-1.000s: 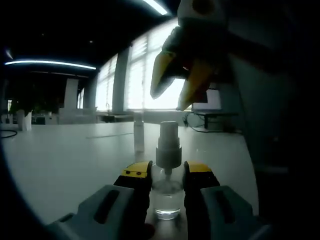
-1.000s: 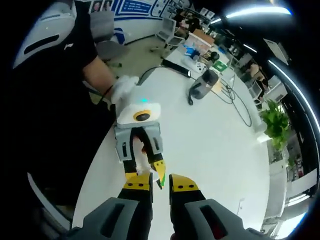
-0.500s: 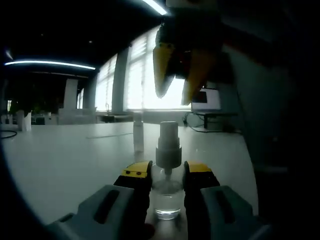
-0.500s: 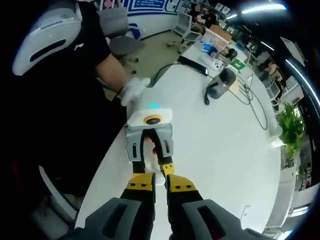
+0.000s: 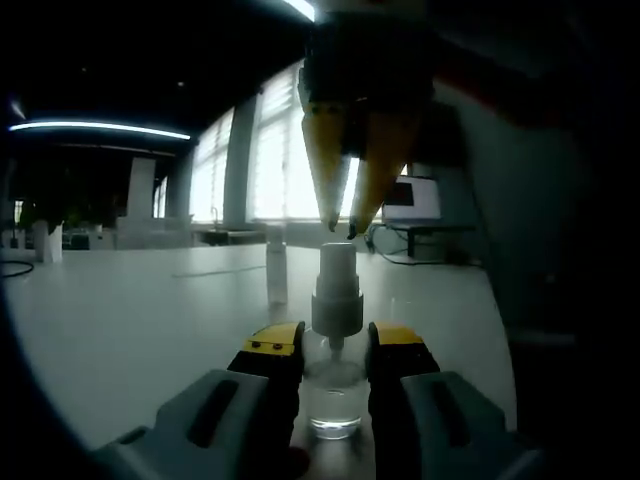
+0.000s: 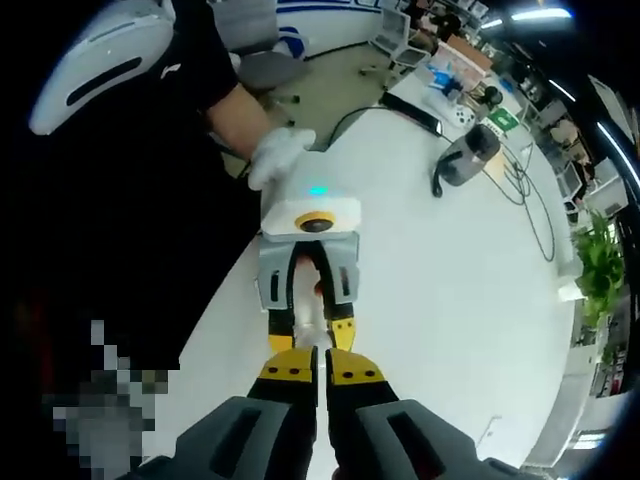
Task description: Clamp pump bottle remove cover press pump head put on cover
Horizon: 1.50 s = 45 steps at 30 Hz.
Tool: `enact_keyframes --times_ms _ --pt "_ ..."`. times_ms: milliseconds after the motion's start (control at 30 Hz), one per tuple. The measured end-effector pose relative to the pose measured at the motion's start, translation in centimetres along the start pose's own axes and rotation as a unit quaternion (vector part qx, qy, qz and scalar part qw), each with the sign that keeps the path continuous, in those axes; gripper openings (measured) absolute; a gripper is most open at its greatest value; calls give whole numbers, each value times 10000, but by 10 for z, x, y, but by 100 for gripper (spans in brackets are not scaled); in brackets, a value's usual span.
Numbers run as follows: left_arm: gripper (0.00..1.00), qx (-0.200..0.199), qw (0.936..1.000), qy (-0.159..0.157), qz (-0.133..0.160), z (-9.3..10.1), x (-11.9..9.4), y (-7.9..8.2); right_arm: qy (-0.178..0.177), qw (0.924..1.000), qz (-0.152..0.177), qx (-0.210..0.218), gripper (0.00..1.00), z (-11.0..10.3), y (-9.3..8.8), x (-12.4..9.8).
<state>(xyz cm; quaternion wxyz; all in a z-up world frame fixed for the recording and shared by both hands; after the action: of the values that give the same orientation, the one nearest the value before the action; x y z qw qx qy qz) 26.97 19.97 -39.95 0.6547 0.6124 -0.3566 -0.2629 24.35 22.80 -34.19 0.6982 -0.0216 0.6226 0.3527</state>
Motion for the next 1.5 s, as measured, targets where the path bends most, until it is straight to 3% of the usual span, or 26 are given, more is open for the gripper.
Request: enact_keyframes --times_ms 100,467,867,1500 --pt "16 -7 10000 1 -1 0 0 0 -23 10000 71 24 0 2 3 -1" --pt "16 6 10000 1 1 1 1 0 17 9998 -133 -139 0 2 -9 0" --pt "16 -2 10000 -2 0 0 0 0 66 9999 -58 -101 0 1 -4 2" --pt "16 2 10000 -21 -8 1 1 0 167 9994 -304 -76 0 3 -6 2"
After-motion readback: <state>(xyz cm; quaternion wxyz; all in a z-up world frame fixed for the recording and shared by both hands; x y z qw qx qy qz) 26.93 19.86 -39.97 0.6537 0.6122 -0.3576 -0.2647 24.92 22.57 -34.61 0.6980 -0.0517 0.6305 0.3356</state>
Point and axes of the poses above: the point that each gripper's makers call its tool centre point, and the gripper's own axes: x roughly forward along the fingers, z roughly to its right, y roughly out of its top, the point moved 1 cm from there along -x, roughly backward along the fingers, and after that the axes turned 7 degrees about z, right-handed, at the moved point
